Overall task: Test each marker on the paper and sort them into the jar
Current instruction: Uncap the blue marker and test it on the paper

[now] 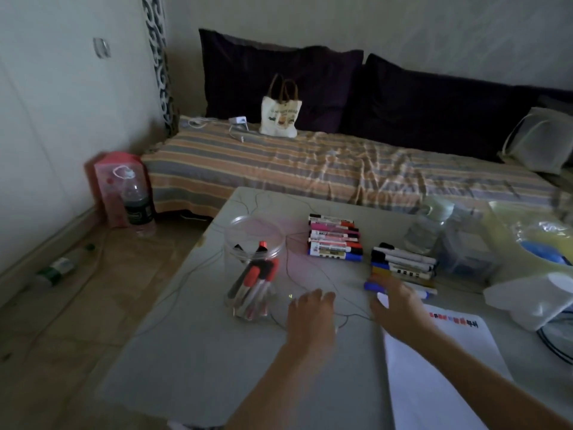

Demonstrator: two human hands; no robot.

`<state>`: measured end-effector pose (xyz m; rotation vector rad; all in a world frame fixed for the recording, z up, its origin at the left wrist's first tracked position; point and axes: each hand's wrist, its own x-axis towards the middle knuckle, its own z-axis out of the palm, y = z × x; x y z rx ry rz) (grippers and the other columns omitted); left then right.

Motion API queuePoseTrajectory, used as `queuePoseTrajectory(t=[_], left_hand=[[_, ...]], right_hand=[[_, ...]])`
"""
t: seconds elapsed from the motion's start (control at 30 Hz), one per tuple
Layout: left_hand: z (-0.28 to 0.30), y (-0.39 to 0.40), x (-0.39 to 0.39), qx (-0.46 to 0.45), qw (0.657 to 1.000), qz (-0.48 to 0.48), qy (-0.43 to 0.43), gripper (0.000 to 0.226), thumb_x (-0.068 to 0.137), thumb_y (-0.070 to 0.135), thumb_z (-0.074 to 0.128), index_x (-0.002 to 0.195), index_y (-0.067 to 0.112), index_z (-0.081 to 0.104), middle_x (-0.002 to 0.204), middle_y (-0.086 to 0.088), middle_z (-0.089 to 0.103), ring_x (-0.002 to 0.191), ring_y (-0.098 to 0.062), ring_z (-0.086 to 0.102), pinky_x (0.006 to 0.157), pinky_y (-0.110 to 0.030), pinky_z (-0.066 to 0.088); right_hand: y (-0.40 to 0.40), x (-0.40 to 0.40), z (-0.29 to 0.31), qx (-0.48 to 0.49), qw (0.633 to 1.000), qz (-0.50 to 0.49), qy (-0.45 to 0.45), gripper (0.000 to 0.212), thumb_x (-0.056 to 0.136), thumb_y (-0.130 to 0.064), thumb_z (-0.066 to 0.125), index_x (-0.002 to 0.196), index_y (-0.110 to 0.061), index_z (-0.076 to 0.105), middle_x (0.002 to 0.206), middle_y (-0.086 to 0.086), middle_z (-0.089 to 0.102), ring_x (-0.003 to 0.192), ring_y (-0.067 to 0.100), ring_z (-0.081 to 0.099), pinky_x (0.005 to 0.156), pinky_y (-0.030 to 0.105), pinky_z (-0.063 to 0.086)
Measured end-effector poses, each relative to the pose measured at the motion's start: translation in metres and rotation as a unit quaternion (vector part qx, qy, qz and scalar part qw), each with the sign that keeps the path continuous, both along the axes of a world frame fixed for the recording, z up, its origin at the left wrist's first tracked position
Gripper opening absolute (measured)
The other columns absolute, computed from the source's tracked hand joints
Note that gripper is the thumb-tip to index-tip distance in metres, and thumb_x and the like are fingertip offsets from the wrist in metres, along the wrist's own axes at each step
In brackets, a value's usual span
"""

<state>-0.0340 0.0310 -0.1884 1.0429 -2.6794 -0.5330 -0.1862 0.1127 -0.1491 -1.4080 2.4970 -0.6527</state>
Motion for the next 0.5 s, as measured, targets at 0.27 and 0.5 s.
queuePoseTrajectory(t=[0.27,0.5], left_hand=[[-0.016,-0.015,-0.011,-0.014,0.998,0.018,-0.066,0.047,0.094,0.03,0.056,0.137,0.015,0.043,0.142,-0.006,0.043,0.132,-0.026,0.037,0.109,-0.042,0.034],[-0.017,-0.018,-0.012,-0.04,0.997,0.019,-0.056,0.043,0.093,0.034,0.058,0.132,0.017,0.05,0.134,-0.004,0.05,0.127,-0.025,0.041,0.102,-0.04,0.038]], right_hand=[[-0.081,-0.008,-0.024,0.074,0.994,0.03,0.076,0.042,0.087,-0.014,0.055,0.127,-0.019,0.043,0.135,0.005,0.042,0.123,0.026,0.046,0.103,0.041,0.033],[-0.104,-0.009,-0.039,0.08,0.988,0.028,0.131,0.033,0.092,-0.025,0.053,0.122,-0.017,0.04,0.126,0.002,0.047,0.117,0.023,0.045,0.1,0.047,0.036]])
